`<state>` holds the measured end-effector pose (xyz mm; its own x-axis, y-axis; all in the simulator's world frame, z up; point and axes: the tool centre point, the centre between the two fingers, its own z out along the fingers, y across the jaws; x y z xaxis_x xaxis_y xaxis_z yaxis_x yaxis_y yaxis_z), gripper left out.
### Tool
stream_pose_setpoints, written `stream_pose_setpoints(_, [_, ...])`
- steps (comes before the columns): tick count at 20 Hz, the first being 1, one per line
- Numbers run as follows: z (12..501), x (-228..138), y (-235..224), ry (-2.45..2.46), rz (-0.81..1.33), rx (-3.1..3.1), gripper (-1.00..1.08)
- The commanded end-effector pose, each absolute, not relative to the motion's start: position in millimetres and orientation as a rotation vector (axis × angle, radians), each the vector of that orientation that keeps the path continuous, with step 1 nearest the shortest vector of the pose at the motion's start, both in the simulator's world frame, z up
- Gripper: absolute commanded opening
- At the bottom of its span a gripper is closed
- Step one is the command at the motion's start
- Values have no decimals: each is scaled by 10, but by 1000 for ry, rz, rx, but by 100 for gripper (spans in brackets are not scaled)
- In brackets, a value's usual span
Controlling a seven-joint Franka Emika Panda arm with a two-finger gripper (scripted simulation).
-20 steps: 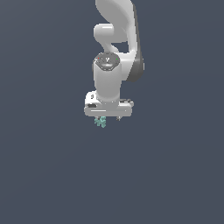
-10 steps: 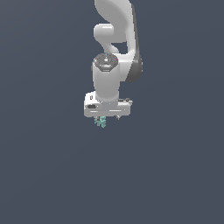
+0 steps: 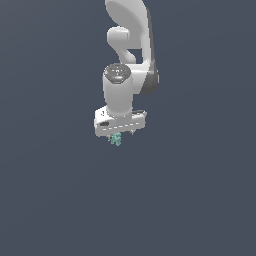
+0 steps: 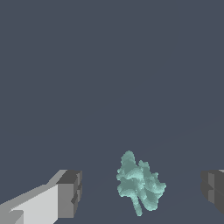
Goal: Pick up the object and move it to a goal position.
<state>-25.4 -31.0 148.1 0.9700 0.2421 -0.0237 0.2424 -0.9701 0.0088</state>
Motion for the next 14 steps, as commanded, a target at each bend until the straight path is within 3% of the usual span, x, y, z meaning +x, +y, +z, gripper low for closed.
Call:
stream_pose_setpoints(1, [1442, -291, -342, 476, -34, 3094, 100])
stream_pose_setpoints(14, [1249, -494, -490, 959, -24, 2986, 100])
